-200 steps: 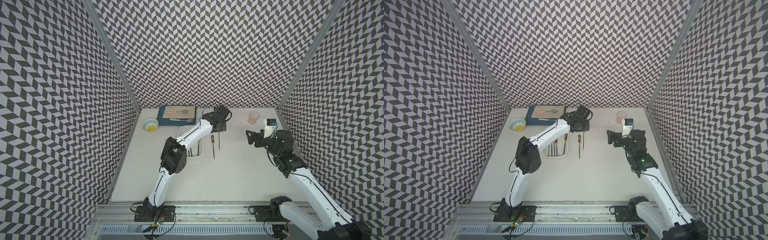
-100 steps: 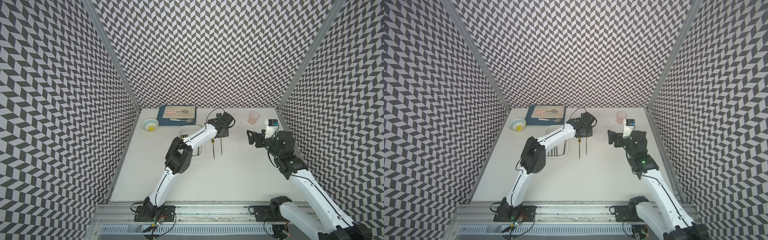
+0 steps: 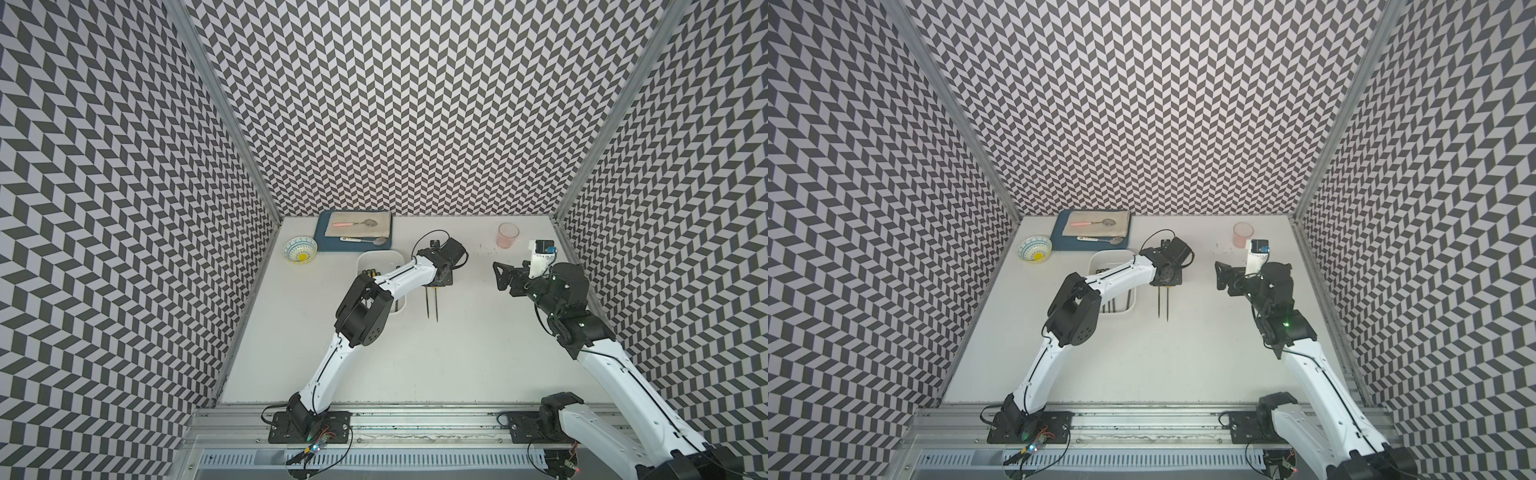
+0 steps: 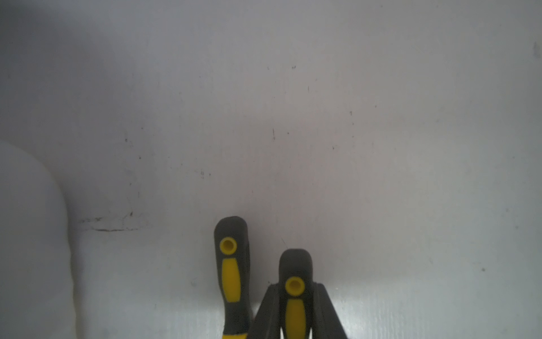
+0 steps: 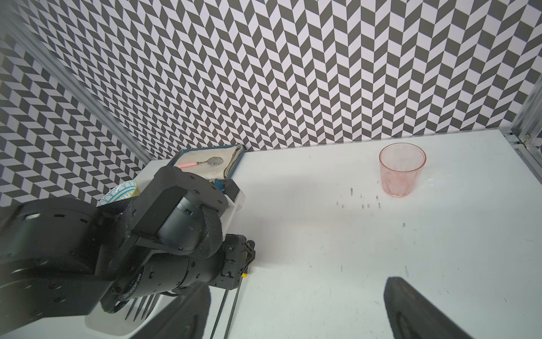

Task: Take the file tool out of the storage box
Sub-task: Place the file tool at the center of the board.

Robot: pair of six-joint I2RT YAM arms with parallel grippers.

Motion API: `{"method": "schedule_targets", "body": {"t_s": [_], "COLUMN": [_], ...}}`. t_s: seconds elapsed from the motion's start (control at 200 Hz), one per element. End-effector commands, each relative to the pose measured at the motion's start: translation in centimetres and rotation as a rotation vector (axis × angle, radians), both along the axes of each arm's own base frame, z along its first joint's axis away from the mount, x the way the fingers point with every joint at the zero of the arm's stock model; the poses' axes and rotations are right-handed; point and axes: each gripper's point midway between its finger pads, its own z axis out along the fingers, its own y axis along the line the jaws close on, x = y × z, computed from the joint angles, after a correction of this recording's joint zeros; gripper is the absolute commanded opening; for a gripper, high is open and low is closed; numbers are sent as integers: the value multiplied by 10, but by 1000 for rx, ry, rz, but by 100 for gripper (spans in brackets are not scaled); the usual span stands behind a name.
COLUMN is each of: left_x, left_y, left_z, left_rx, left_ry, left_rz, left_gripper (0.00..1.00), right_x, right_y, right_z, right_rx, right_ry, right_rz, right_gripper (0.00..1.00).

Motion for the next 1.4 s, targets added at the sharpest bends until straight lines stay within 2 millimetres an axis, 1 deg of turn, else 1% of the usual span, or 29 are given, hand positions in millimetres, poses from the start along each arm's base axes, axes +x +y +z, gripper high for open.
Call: {"method": "schedule_targets", "body": {"t_s": [0.0,0.125,0.255,0.471,0.666,1.056,1.142,1.222,1.397], "left_x": [5,7,10,15,17,22,23,24,24], "left_y": [-6,-5,-2,5,7,8,8,9,9], "left_z": [-1,-4,-4,-5,-9,-9,-10,-11,-11], "left_rx": [-9,-1,8,20,25,34,34,36,38], "left_ry": [-28,-26,-26,-30,-17,-20,-18,-17,-17], "left_rz": [-5,-9,-5,0,-6,-15,-17,-18,-20], "left_gripper": [0,0,0,0,0,0,6,7,13], "right_x": [3,3,4,5,5,6,6,7,7], "right_y": [3,3,2,3,3,3,3,3,3], "right_z": [7,6,7,4,2,2,2,2,2], "right_rx": [14,10,5,2,1,0,0,0,-1], "right_ry": [-38,-34,-40,-31,-26,-24,-22,-22,-22], "right_rz": [5,8,3,3,2,3,4,5,5], "right_gripper": [96,96,97,96,96,96,97,97,96]}}
